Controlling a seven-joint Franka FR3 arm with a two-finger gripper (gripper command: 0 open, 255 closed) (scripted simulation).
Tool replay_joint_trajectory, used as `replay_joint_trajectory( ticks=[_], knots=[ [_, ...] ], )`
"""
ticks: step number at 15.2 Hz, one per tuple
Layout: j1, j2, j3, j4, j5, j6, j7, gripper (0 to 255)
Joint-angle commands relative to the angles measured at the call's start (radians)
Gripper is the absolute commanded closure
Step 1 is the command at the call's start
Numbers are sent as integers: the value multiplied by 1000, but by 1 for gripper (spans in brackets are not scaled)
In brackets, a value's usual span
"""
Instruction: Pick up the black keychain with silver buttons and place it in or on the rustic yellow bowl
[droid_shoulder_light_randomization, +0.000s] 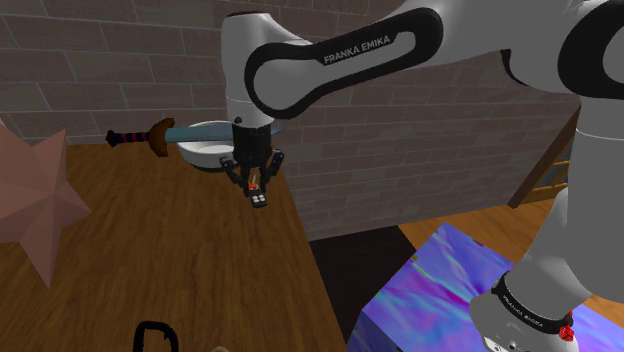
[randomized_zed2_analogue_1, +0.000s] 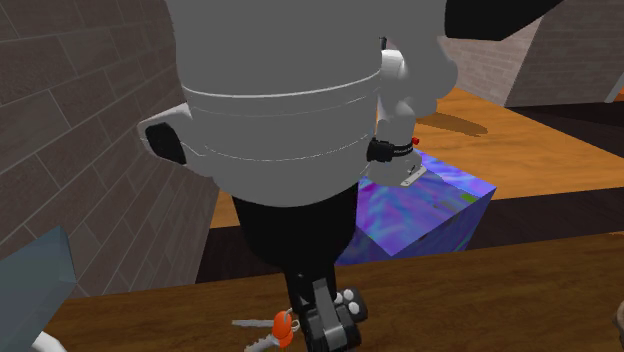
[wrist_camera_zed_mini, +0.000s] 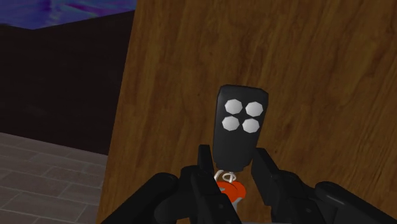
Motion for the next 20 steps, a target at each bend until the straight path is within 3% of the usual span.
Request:
replay_joint_trajectory(
  ticks=[1,18,20],
  knots=[
    [0,-4,1,22,2,-26,-1,255],
    [8,-30,9,215,14,-243,-4,255],
    [17,-47,16,200,18,-244,14,255]
  ],
)
